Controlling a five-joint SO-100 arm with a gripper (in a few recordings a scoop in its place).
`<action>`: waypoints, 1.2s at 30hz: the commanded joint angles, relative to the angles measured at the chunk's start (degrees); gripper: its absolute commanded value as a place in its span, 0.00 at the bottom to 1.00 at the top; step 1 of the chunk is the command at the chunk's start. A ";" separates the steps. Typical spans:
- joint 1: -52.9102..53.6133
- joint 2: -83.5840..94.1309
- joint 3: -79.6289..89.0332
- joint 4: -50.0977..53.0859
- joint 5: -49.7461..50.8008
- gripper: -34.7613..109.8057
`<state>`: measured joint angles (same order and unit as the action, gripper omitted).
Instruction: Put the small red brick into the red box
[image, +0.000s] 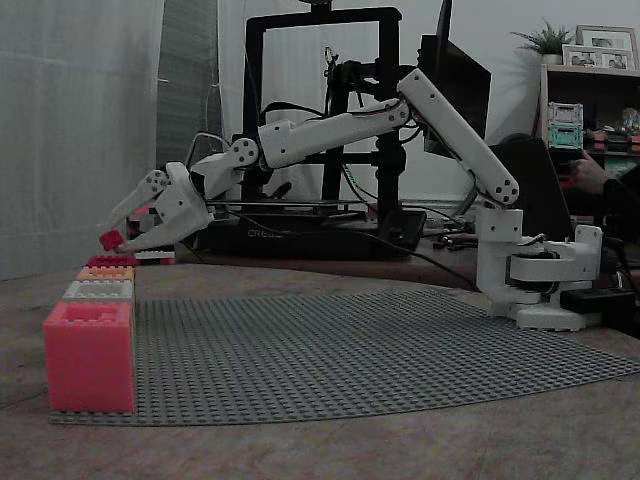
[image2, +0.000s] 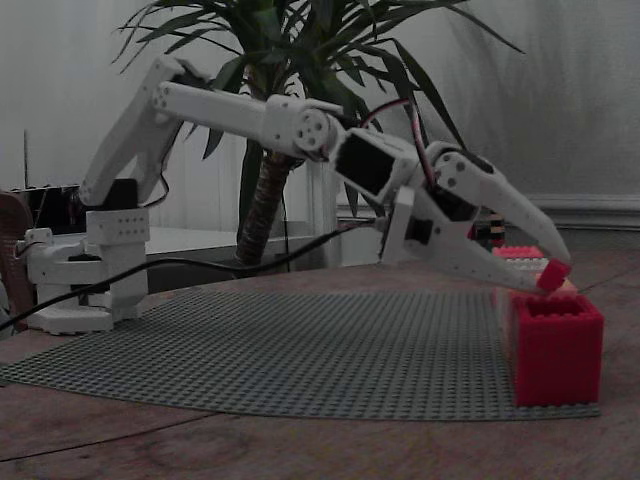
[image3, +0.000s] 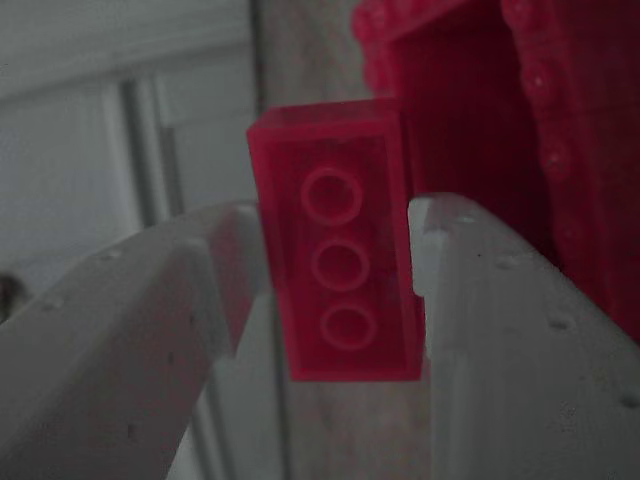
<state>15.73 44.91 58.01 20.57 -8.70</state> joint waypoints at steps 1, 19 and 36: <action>1.05 2.29 -4.22 -0.88 -0.79 0.28; 0.97 2.55 -4.92 -0.62 -0.79 0.35; -5.45 43.24 11.69 37.27 -1.14 0.24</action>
<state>12.74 69.61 66.01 49.13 -8.09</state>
